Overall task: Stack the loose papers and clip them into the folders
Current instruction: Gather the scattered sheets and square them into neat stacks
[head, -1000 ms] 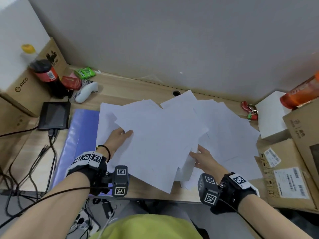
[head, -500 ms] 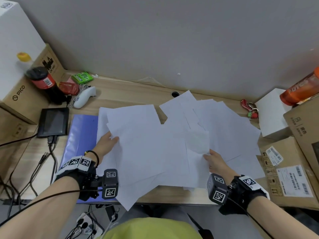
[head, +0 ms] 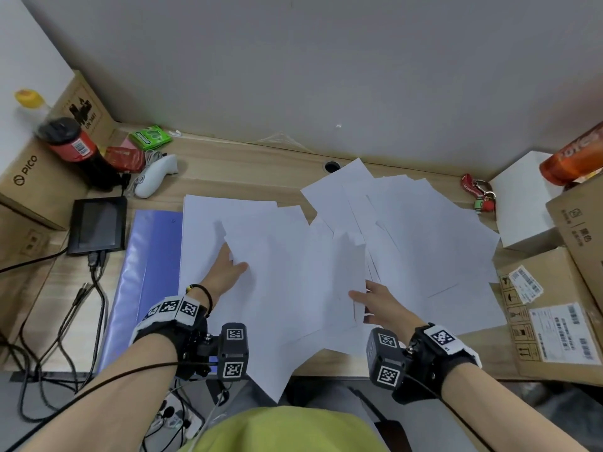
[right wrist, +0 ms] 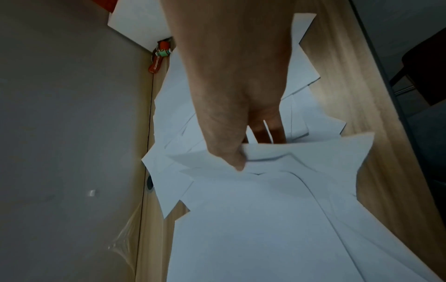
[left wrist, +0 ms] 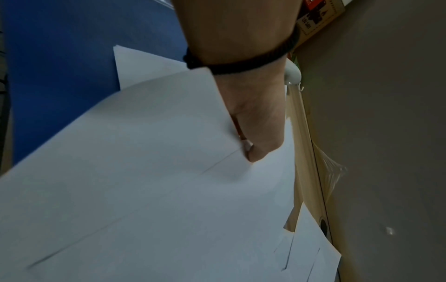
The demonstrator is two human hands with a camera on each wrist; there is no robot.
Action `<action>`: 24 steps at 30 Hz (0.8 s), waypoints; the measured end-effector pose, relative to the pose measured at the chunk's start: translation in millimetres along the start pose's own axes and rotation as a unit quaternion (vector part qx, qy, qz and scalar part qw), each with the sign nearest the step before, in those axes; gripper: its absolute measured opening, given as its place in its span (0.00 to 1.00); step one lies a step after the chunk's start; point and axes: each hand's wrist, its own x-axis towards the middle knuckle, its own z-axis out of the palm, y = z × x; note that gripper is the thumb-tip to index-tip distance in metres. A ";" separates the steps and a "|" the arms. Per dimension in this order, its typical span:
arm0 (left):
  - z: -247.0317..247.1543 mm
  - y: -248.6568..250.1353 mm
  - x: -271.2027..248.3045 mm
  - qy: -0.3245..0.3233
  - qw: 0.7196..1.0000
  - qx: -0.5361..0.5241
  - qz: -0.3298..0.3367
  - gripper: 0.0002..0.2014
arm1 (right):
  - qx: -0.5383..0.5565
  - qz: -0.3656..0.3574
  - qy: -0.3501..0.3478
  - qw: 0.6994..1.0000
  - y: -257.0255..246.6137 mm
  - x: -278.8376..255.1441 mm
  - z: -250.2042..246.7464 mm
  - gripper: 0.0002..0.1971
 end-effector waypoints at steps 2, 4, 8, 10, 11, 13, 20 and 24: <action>0.5 0.7 2.1 0.015 1.000 -0.020 -0.001 0.29 | -0.003 0.009 0.031 0.999 0.8 1.6 2.2 0.17; 1.0 2.0 5.2 0.026 0.999 -0.029 -0.005 0.25 | -0.012 0.016 0.055 0.998 0.8 -0.1 3.3 0.19; 5.0 1.2 4.1 0.016 1.000 -0.005 0.010 0.21 | -0.026 0.000 0.058 0.998 6.7 3.0 5.6 0.18; 5.0 -1.8 4.9 0.016 1.000 0.007 0.006 0.21 | -0.035 -0.024 0.071 0.997 7.3 2.6 4.8 0.13; 2.7 -2.7 5.9 0.027 1.000 0.012 0.005 0.20 | -0.042 -0.032 0.082 0.995 6.3 2.3 2.3 0.13; -4.1 -3.0 8.7 0.052 0.999 0.009 0.004 0.18 | -0.041 -0.041 0.112 0.992 3.2 -0.1 -7.7 0.13; -9.7 17.0 3.4 0.041 0.999 -0.033 0.001 0.10 | 0.012 -0.063 0.207 0.976 -9.4 -9.6 -35.7 0.14; -6.0 24.8 -3.0 0.015 0.998 -0.066 0.005 0.15 | 0.048 -0.084 0.224 0.970 -21.3 -25.6 -39.2 0.12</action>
